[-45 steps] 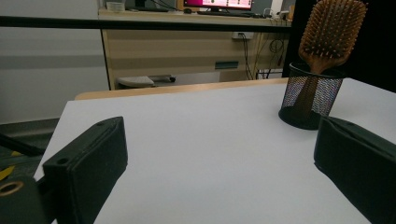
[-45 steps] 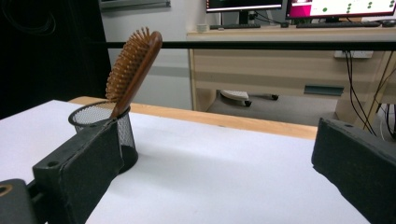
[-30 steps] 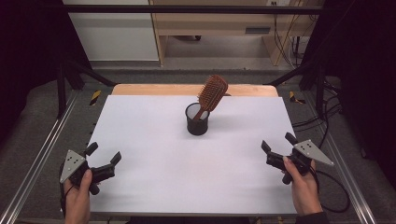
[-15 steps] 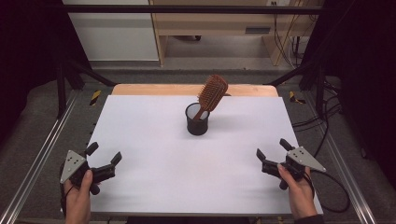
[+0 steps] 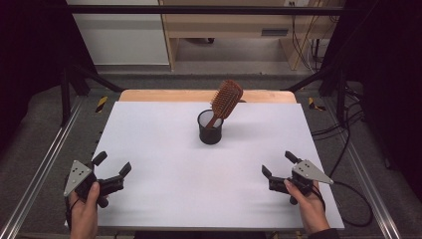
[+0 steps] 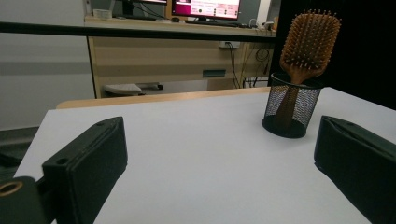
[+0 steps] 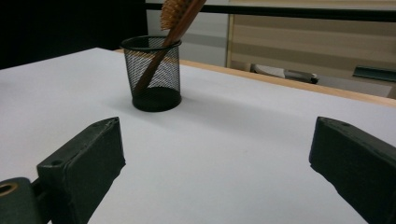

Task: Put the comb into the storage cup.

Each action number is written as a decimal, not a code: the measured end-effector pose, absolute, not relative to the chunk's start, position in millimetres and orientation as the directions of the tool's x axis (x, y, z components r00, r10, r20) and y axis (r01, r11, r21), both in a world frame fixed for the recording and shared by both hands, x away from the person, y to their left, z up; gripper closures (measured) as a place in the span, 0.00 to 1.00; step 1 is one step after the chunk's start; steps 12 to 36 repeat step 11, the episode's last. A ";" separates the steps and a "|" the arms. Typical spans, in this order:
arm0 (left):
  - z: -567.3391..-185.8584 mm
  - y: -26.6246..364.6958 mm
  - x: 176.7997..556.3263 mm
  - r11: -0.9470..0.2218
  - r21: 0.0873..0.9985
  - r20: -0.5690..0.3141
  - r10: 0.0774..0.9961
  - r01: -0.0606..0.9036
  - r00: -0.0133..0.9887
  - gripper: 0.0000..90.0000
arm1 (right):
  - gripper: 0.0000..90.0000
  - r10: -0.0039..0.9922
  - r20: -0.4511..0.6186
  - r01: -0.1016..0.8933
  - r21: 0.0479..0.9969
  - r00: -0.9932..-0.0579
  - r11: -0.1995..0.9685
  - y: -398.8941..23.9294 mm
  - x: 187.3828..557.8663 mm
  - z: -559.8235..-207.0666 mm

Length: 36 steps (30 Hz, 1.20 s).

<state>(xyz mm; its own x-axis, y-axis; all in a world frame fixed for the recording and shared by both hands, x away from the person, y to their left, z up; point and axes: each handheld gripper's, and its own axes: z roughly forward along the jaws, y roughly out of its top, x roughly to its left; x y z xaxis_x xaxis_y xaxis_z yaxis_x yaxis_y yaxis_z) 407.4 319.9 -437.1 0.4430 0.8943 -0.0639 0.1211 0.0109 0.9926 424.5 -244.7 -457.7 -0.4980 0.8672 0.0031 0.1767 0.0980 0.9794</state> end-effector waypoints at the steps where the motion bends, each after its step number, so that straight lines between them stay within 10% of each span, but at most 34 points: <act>1: -436.8 318.8 407.5 0.011 0.993 -0.063 0.892 0.119 0.447 0.03 | 0.04 0.865 -0.003 0.174 0.979 -0.503 0.105 -243.4 424.9 -458.3; 36: -436.6 316.4 408.2 0.005 0.993 -0.058 0.890 0.118 0.453 0.03 | 0.04 0.825 -0.042 0.173 0.971 -0.564 0.168 -225.7 429.1 -463.5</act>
